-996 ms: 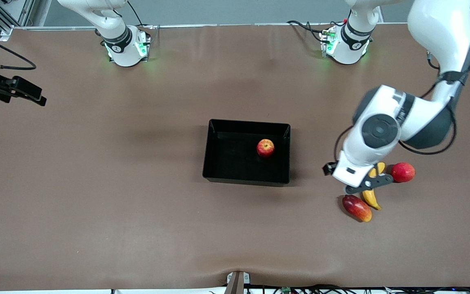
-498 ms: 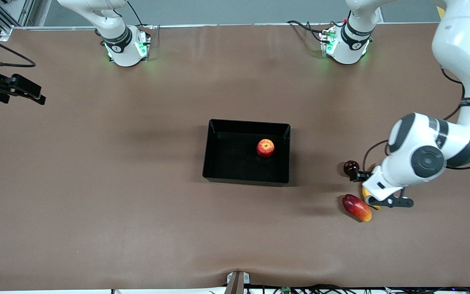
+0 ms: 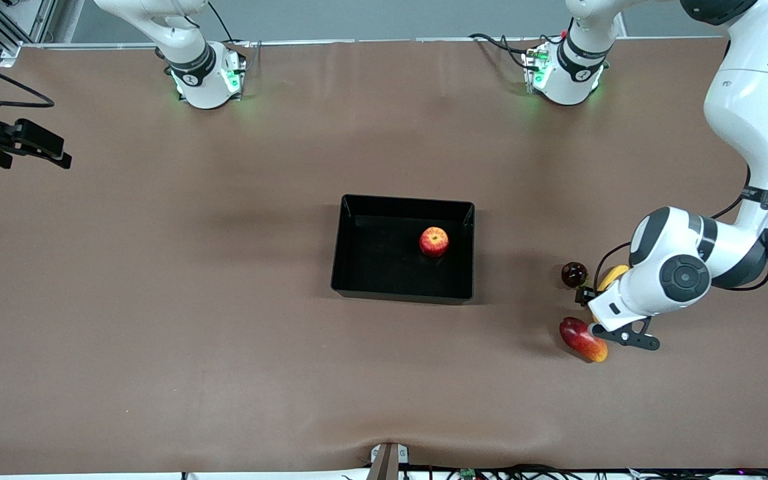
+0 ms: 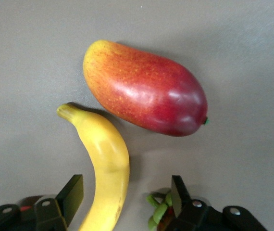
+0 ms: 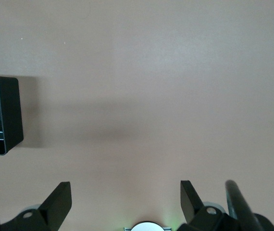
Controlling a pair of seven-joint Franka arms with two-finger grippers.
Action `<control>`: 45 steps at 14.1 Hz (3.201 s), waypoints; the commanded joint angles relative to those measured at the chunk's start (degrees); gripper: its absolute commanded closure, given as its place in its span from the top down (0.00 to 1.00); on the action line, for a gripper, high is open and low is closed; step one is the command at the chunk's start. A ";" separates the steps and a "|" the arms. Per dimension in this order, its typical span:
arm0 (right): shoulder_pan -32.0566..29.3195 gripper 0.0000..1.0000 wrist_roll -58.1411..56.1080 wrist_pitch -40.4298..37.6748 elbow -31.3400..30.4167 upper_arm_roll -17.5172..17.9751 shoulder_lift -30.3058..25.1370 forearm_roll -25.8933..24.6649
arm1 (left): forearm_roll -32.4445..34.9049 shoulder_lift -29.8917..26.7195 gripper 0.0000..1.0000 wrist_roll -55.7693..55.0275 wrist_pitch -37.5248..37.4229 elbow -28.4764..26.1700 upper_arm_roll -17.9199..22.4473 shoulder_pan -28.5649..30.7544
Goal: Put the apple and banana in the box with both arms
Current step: 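Grasp the yellow banana with the left gripper, then carry the banana over the black tray with the left gripper, then lower the banana into the tray beside the apple and open the left gripper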
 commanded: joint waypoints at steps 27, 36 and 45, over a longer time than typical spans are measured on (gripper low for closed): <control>-0.80 1.00 -0.29 -0.52 -1.66 0.17 -1.27 -0.75 | -9.60 -13.08 0.00 -1.71 -13.68 1.31 -14.69 -3.72; -0.72 1.00 0.06 -0.78 -1.58 0.17 -1.27 -0.75 | -10.57 -1.31 0.00 -36.15 -12.54 16.68 -2.50 -36.58; -0.72 1.00 0.24 -0.87 -1.58 0.17 -1.27 -0.66 | -10.57 8.10 0.00 -42.32 -1.57 20.65 8.05 -50.92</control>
